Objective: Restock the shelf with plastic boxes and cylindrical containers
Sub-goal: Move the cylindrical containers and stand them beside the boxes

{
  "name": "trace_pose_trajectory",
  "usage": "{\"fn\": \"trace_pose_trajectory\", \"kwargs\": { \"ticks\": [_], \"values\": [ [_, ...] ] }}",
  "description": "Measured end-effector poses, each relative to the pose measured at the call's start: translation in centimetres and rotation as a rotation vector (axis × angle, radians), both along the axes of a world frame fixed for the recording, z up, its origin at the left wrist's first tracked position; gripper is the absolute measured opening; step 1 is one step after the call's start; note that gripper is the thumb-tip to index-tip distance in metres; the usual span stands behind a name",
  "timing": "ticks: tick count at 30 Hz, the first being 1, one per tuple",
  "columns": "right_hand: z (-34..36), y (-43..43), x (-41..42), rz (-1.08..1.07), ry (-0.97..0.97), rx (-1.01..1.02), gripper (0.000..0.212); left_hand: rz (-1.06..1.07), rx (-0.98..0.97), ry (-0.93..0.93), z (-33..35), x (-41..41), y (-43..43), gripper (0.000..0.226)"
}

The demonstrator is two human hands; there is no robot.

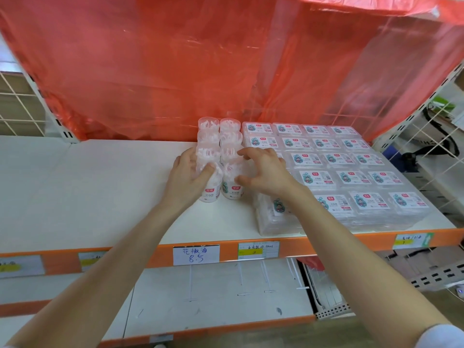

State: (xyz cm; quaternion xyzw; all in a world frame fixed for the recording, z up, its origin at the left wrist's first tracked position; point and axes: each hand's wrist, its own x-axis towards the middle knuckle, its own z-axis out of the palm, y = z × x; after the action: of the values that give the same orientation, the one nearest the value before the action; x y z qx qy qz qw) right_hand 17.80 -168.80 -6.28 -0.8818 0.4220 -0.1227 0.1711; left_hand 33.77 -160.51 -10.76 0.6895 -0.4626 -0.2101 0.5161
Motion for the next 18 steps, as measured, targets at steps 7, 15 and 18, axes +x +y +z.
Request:
{"fn": "trace_pose_trajectory", "kwargs": {
  "ticks": [7,15,18],
  "values": [
    [0.3,-1.5,0.2,-0.034,-0.051,0.023,0.043,0.052,0.012,0.393,0.5,1.2,-1.7,0.023],
    [-1.4,-2.3,1.0,-0.006,0.103,-0.046,0.043,-0.094,0.056,0.584,-1.0,0.6,-2.9,0.052],
    [-1.5,-2.3,1.0,-0.003,0.113,-0.059,0.042,-0.089,0.041,0.670,-1.0,0.1,-3.2,0.047]
  ]
}}
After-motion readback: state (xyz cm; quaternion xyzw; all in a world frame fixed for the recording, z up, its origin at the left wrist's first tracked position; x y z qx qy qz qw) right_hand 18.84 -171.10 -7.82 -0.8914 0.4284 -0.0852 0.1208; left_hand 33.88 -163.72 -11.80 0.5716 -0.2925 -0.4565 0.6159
